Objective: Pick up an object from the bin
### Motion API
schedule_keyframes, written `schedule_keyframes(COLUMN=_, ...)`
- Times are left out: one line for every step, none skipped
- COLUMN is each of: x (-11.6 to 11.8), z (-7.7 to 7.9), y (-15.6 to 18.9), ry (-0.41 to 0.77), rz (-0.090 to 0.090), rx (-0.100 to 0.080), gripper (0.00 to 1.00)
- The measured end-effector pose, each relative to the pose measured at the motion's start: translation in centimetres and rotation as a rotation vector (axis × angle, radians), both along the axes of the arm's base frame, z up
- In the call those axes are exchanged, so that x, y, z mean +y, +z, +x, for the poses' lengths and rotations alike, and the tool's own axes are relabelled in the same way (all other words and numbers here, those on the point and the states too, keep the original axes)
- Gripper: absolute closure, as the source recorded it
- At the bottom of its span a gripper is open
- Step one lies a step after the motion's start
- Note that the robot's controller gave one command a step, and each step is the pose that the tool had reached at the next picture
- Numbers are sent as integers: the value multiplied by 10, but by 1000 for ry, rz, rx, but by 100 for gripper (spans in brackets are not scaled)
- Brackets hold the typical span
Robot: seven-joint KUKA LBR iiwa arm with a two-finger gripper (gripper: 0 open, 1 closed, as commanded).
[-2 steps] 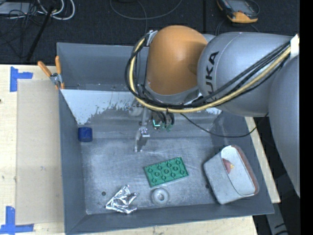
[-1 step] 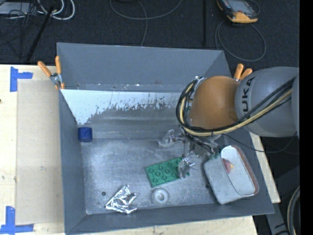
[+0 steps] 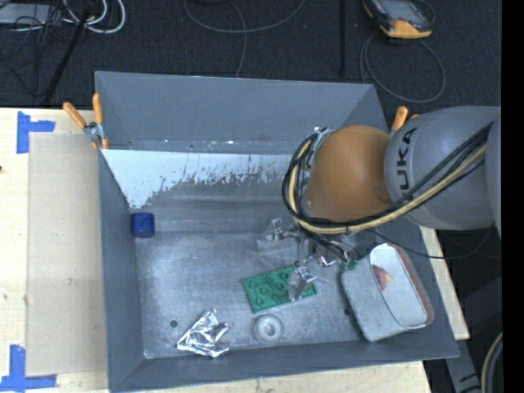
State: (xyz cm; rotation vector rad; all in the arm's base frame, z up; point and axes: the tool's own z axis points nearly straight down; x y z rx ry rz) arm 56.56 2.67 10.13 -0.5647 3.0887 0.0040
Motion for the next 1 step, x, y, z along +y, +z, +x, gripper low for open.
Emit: schedule_keyframes(x=-7, z=-6, y=5, ry=190, rz=-3, rx=3, gripper=0)
